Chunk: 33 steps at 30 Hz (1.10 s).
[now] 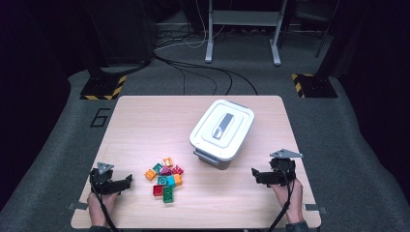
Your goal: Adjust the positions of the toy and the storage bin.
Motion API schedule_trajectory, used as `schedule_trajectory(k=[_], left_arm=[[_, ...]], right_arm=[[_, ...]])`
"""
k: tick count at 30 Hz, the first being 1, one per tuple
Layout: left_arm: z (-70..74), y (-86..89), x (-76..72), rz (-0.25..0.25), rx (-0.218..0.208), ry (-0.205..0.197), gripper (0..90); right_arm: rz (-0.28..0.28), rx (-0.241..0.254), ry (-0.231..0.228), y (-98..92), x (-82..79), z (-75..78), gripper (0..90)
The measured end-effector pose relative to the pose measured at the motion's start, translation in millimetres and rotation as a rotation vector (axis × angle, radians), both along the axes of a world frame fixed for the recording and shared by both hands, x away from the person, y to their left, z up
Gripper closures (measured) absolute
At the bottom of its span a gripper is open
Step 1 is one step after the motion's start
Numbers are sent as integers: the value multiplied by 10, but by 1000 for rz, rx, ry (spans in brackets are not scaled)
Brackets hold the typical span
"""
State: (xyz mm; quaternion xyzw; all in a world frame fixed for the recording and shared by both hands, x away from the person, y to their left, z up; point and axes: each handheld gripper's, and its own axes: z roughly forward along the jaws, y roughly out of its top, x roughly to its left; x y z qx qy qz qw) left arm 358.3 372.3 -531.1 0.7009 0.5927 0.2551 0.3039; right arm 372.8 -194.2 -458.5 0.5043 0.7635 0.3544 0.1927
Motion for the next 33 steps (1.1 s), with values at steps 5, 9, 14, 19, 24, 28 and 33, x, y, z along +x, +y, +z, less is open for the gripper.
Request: schedule_trajectory(k=[5, 9, 14, 19, 24, 28, 33], left_arm=[[2, -1, -5, -1, -3, 3, 46], [2, -3, -6, -1, -5, 5, 47], [2, -3, -6, -1, -6, 5, 48], [2, -2, -7, -2, -5, 5, 47], [2, -2, -6, -2, -5, 5, 48], [2, -2, -5, -2, -5, 3, 48], [2, -2, -7, -2, -5, 5, 48]], right_arm=[[31, 32, -19, 87, 52, 187, 0], [53, 37, -30, 201, 106, 301, 0], [77, 33, -42, 317, 173, 381, 0], [105, 27, -45, 502, 284, 481, 0], [107, 43, -58, 587, 374, 540, 0], [108, 50, -47, 647, 427, 563, 0], [90, 35, -23, 749, 540, 555, 0]])
